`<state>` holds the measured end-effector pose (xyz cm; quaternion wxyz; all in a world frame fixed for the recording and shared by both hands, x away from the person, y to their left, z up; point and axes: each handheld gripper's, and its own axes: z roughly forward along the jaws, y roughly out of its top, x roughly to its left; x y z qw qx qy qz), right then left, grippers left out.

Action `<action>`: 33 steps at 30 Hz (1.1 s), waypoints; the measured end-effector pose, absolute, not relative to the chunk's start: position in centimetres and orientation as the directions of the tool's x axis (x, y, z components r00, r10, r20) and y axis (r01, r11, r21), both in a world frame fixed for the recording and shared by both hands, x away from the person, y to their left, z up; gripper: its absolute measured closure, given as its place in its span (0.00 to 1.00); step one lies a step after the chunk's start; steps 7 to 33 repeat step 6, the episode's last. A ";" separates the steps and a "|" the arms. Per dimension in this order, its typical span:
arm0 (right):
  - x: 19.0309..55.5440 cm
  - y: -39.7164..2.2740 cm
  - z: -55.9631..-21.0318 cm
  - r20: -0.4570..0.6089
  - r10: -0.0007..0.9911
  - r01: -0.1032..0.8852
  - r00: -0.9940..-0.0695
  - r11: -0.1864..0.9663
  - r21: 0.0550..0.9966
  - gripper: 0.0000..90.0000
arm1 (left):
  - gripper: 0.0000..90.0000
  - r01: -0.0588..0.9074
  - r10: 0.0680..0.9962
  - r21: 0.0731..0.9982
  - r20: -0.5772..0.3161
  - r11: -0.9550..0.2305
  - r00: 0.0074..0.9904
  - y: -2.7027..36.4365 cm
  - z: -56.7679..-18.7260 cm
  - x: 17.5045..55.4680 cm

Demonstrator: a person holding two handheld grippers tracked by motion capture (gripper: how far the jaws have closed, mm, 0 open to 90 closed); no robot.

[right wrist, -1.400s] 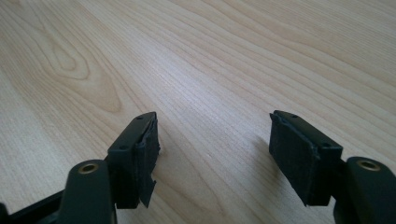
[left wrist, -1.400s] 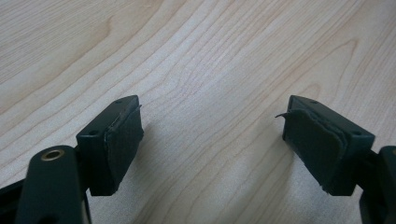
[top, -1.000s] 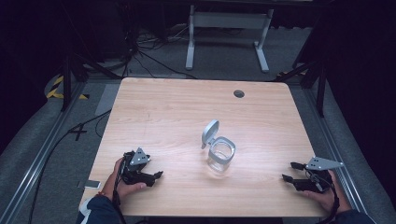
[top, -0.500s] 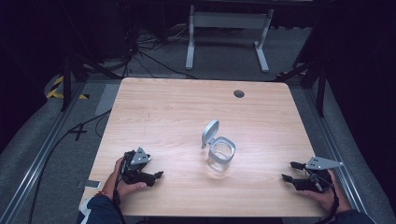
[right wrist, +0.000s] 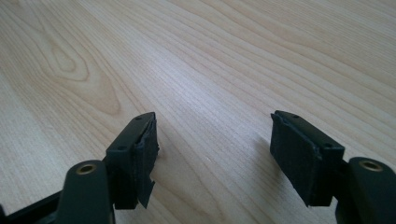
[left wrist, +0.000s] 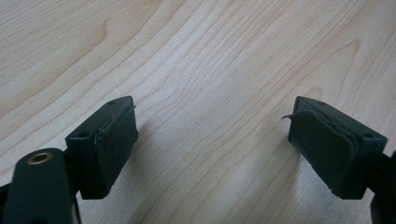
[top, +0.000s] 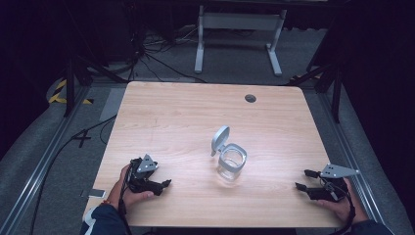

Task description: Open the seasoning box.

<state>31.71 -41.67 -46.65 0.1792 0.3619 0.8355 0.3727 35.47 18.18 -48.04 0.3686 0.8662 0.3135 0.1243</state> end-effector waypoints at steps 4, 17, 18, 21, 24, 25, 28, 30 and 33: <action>31.7 -41.7 -46.6 -0.029 0.739 0.472 -0.673 0.460 0.752 0.36 | 0.17 0.451 0.635 0.717 -0.015 -0.532 0.773 18.2 -48.0 35.5; 31.7 -41.7 -46.7 -0.029 0.740 0.472 -0.672 0.459 0.753 0.36 | 0.17 0.451 0.635 0.717 -0.016 -0.532 0.773 18.2 -48.0 35.5; 31.7 -41.7 -46.7 -0.029 0.740 0.472 -0.672 0.459 0.753 0.36 | 0.17 0.451 0.635 0.717 -0.016 -0.532 0.773 18.2 -48.0 35.5; 31.7 -41.7 -46.7 -0.029 0.740 0.472 -0.672 0.459 0.753 0.36 | 0.17 0.451 0.635 0.717 -0.016 -0.532 0.773 18.2 -48.0 35.5; 31.7 -41.7 -46.7 -0.029 0.740 0.472 -0.672 0.459 0.753 0.36 | 0.17 0.451 0.635 0.717 -0.016 -0.532 0.773 18.2 -48.0 35.5; 31.7 -41.7 -46.7 -0.029 0.740 0.472 -0.672 0.459 0.753 0.36 | 0.17 0.451 0.635 0.717 -0.016 -0.532 0.773 18.2 -48.0 35.5; 31.7 -41.7 -46.7 -0.029 0.740 0.472 -0.672 0.459 0.753 0.36 | 0.17 0.451 0.635 0.717 -0.016 -0.532 0.773 18.2 -48.0 35.5; 31.7 -41.7 -46.7 -0.029 0.740 0.472 -0.672 0.459 0.753 0.36 | 0.17 0.451 0.635 0.717 -0.016 -0.532 0.773 18.2 -48.0 35.5; 31.7 -41.7 -46.7 -0.029 0.740 0.472 -0.672 0.459 0.753 0.36 | 0.17 0.451 0.635 0.717 -0.016 -0.532 0.773 18.2 -48.0 35.5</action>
